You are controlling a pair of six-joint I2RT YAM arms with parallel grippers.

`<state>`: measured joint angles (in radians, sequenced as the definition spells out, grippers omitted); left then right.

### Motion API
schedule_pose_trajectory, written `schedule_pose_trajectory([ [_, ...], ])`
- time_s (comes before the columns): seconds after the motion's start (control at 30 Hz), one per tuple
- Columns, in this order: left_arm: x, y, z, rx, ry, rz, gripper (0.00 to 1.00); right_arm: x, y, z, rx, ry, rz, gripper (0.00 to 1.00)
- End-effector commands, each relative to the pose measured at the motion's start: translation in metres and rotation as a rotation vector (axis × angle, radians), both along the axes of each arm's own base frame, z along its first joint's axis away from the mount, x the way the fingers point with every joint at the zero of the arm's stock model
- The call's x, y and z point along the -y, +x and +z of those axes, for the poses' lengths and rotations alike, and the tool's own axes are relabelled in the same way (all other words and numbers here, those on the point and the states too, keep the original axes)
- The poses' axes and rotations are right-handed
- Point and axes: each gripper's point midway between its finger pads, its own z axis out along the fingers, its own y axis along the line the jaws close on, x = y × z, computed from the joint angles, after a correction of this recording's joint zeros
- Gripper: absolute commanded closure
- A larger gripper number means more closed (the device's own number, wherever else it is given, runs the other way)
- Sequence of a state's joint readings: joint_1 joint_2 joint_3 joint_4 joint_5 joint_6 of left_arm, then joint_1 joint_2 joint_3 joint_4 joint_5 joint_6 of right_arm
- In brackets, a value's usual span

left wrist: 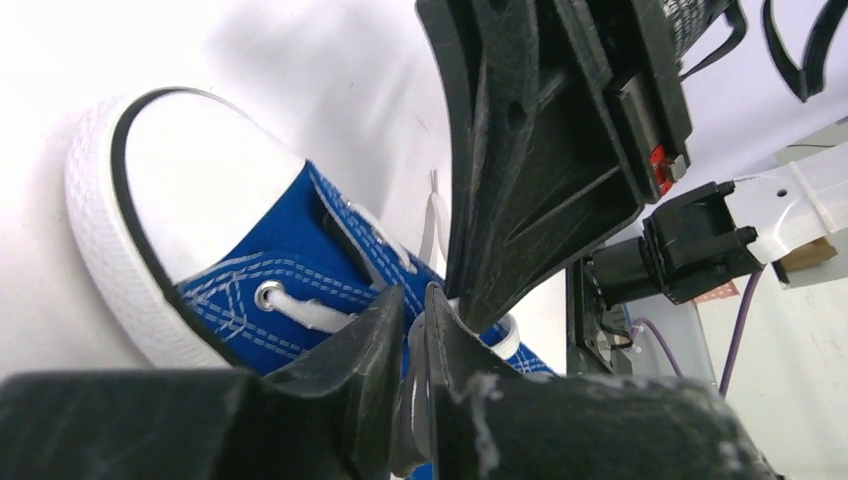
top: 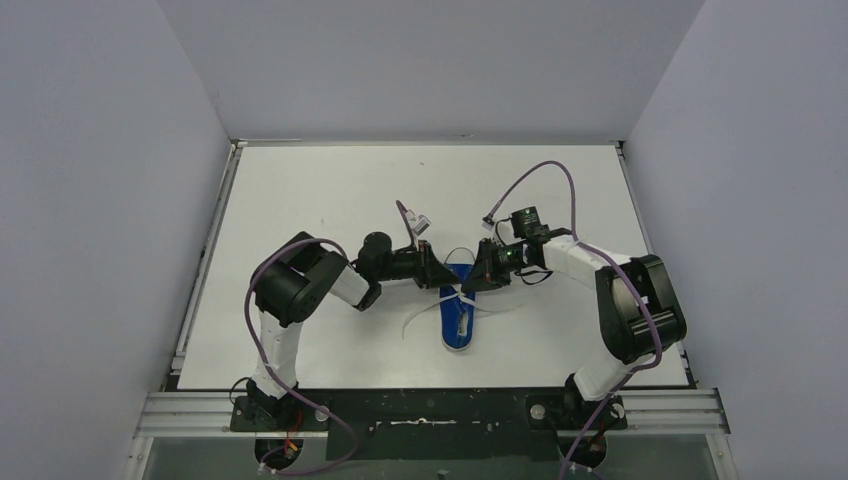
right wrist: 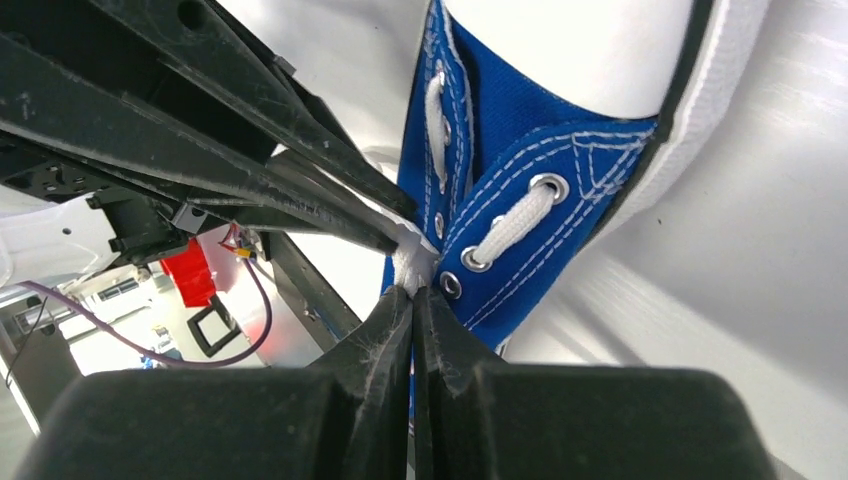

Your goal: Tie the shoes

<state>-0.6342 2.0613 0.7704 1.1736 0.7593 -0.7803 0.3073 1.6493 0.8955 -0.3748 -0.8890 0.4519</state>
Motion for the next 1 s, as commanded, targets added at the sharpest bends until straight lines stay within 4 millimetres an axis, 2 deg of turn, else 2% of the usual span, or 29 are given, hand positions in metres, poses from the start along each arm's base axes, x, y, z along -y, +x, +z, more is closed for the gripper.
schedule_pose_trajectory([
  [0.0,-0.008,0.005,0.014,0.059,-0.007,0.027,0.96,0.011,0.007,0.017,0.049,-0.071,-0.010,1.00],
  [0.03,-0.010,0.003,0.014,0.056,-0.003,0.027,1.00,0.014,0.008,0.018,0.047,-0.106,-0.016,1.00],
  [0.2,-0.010,-0.016,0.023,0.053,0.003,-0.005,1.00,0.033,0.000,0.021,0.021,-0.255,-0.056,1.00],
  [0.33,-0.005,-0.029,0.026,0.055,0.021,-0.031,1.00,0.033,-0.004,0.025,0.052,-0.298,-0.052,1.00],
  [0.47,-0.004,-0.034,0.026,0.038,0.031,-0.030,1.00,0.025,-0.005,0.028,0.099,-0.310,-0.039,1.00],
  [0.53,-0.006,-0.035,0.021,0.009,0.051,-0.029,1.00,0.028,0.003,0.030,0.136,-0.338,-0.075,1.00],
  [0.67,-0.014,-0.038,0.017,-0.007,0.076,0.001,1.00,0.052,0.021,0.031,0.228,-0.451,-0.197,1.00],
  [0.77,-0.022,-0.035,0.012,-0.065,0.133,0.021,1.00,0.060,0.032,0.028,0.274,-0.455,-0.229,1.00],
  [0.87,-0.028,-0.041,-0.002,-0.174,0.219,-0.002,1.00,0.065,0.042,0.025,0.310,-0.482,-0.221,1.00],
  [0.97,-0.033,-0.048,-0.005,-0.185,0.230,-0.017,1.00,0.074,0.050,0.021,0.321,-0.542,-0.238,1.00],
])
